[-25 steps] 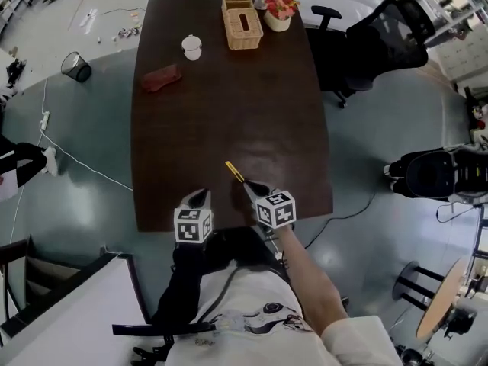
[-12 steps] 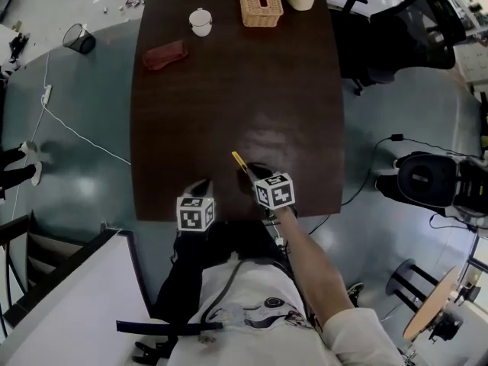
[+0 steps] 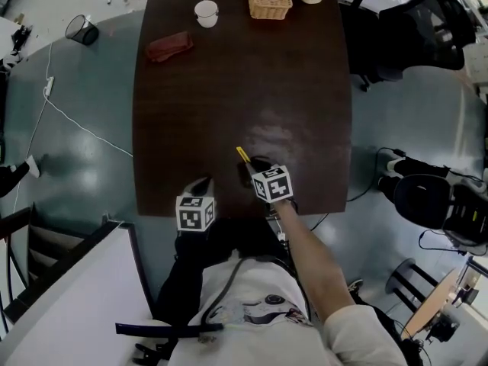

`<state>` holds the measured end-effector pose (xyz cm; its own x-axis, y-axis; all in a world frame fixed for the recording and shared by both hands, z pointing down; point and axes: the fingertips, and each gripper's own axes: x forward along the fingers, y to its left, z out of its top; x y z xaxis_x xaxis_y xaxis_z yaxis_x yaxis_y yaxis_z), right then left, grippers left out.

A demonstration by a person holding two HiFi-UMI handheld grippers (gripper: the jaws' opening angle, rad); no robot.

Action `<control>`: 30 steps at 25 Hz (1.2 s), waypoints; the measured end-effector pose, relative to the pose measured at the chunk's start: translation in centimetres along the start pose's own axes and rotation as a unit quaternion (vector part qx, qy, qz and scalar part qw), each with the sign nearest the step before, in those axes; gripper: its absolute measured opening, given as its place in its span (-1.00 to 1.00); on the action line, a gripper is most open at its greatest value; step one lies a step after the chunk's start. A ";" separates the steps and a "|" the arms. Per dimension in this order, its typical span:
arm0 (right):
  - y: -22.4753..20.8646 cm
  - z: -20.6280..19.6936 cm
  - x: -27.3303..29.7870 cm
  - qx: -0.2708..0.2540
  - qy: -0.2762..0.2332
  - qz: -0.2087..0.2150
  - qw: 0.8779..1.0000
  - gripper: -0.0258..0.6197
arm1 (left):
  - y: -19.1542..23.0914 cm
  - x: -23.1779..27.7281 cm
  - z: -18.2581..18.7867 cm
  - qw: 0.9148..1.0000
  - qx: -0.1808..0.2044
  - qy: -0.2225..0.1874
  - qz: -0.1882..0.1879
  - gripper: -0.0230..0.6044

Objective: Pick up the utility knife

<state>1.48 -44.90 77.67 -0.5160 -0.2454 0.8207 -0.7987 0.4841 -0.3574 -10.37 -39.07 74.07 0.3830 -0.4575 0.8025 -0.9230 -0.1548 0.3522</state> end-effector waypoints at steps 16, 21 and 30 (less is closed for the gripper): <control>0.7 0.1 0.9 -0.077 -0.005 -0.127 0.989 -0.76 | 0.3 -2.1 -0.6 1.000 0.002 -0.014 -0.004 -0.93; 2.6 1.8 -3.1 -0.037 -0.096 -0.095 0.990 -0.76 | 0.4 -3.8 -0.1 0.999 0.010 -0.039 -0.014 -0.93; 7.0 1.1 -14.7 0.028 -0.250 -0.089 0.964 -0.76 | -0.3 -9.6 1.2 0.989 0.043 -0.132 -0.042 -0.93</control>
<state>3.10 -38.78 62.63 -0.4433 -0.7004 0.5595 -0.8963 0.3541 -0.2669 -13.84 -35.69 65.74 0.4460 -0.6514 0.6138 -0.8924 -0.2706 0.3612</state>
